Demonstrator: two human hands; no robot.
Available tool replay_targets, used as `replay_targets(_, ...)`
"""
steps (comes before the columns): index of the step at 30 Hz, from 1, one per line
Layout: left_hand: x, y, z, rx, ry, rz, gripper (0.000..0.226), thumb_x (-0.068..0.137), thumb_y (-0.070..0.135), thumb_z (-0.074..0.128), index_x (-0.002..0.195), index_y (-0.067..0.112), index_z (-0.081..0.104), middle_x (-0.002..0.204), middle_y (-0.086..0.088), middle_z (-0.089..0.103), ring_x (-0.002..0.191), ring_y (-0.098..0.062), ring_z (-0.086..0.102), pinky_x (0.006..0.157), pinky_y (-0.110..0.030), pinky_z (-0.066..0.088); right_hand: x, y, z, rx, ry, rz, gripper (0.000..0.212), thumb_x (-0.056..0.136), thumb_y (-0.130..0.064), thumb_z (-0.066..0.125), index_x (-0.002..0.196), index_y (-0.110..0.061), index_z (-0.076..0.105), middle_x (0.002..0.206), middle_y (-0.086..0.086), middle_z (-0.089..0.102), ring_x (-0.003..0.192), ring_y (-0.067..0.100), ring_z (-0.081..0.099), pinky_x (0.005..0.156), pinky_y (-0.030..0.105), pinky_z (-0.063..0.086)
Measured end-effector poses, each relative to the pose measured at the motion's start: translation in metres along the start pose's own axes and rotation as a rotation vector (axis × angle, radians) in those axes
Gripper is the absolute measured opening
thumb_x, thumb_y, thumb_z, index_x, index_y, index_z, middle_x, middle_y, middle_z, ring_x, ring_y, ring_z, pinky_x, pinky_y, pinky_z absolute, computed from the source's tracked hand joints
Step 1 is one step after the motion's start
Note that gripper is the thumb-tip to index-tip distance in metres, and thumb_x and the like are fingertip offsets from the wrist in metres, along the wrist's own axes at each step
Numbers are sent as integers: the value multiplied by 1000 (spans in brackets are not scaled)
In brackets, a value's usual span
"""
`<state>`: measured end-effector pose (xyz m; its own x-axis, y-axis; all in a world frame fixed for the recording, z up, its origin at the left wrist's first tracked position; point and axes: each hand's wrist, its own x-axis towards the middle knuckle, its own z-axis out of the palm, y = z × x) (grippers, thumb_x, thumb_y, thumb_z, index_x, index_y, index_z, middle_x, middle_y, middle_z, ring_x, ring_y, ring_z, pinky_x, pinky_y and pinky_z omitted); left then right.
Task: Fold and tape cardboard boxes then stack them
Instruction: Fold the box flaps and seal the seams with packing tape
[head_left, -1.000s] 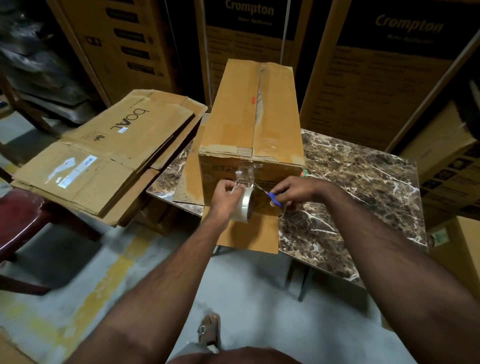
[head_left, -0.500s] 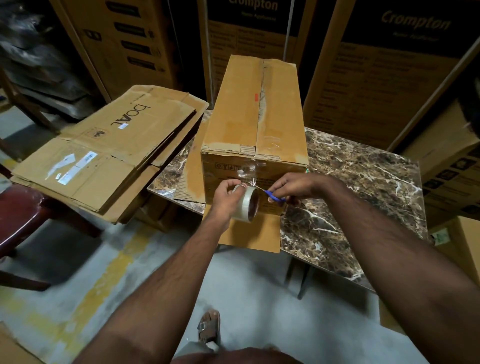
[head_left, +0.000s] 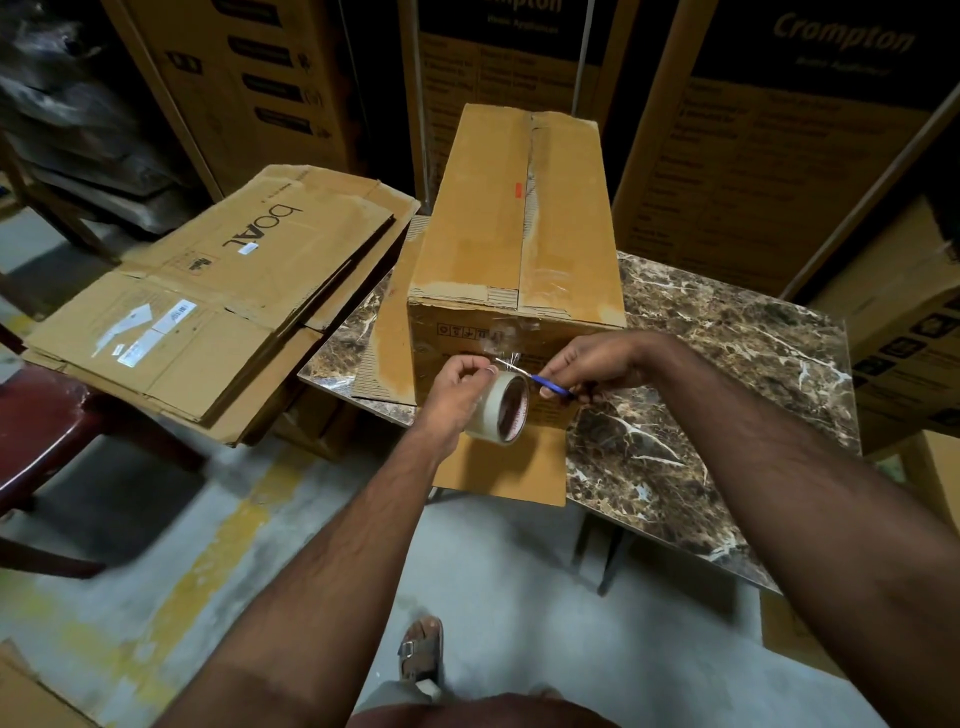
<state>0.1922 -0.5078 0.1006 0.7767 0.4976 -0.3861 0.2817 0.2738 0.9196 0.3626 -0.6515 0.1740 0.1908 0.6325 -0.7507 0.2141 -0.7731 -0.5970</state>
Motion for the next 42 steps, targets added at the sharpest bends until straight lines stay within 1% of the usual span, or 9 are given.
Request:
replay_targets(7,0,2,1,-20,11,-5,9,96,26,63,105,23,61,105,-1,65,85,-17,57,68,-33,46,1,-1,-1,-52,34,-17,30,94,-20,67,121,-9,71,81,3,68,56,8,50,51,24,40)
replay_targets(15,1,4,1,2,65,12,6,100,26,58,100,24,63,98,4,65,83,-14,56,65,-29,44,-1,-5,8,-226,177,-62,18,94,-15,68,108,-21,77,71,-8,72,60,11,55,54,25,44)
replay_targets(18,0,4,1,24,100,19,8,101,27,56,102,24,63,98,4,65,84,-13,57,65,-28,45,-3,-17,13,-343,233,-50,19,92,-12,70,107,-22,76,72,-9,70,58,7,56,54,23,46)
replay_targets(22,-1,4,1,59,89,24,13,101,29,55,107,20,64,97,3,64,83,-12,56,64,-27,45,-5,-32,14,-446,270,9,21,93,-15,70,112,-21,74,84,-5,70,68,7,62,55,22,49)
replay_targets(25,-2,6,0,65,77,15,15,102,29,54,109,19,63,96,2,64,79,-12,57,62,-26,46,-5,-43,14,-432,262,23,21,93,-17,69,113,-22,75,87,-5,71,71,8,63,55,21,48)
replay_targets(28,-1,7,-1,56,72,1,14,102,30,54,108,20,62,97,1,65,79,-13,58,62,-27,47,-5,-48,13,-428,233,99,19,94,-16,69,111,-22,75,87,-1,73,62,9,58,53,21,47)
replay_targets(32,-1,9,1,54,60,-5,18,101,31,55,111,19,63,99,-1,67,80,-13,59,62,-27,47,-7,-50,11,-355,190,138,15,95,-14,68,107,-19,76,79,1,70,54,9,52,48,21,43)
replay_targets(39,-1,9,-4,63,65,-6,20,101,30,55,113,17,64,98,-2,67,79,-15,58,66,-28,47,-15,-52,4,-266,73,219,22,95,-17,70,113,-4,72,73,4,68,57,13,52,52,23,41)
replay_targets(42,0,9,-6,61,57,-6,20,101,32,55,113,18,64,100,-2,67,80,-16,59,67,-29,48,-14,-54,5,-238,44,241,17,95,-16,69,108,-6,73,71,4,68,53,10,53,49,20,41)
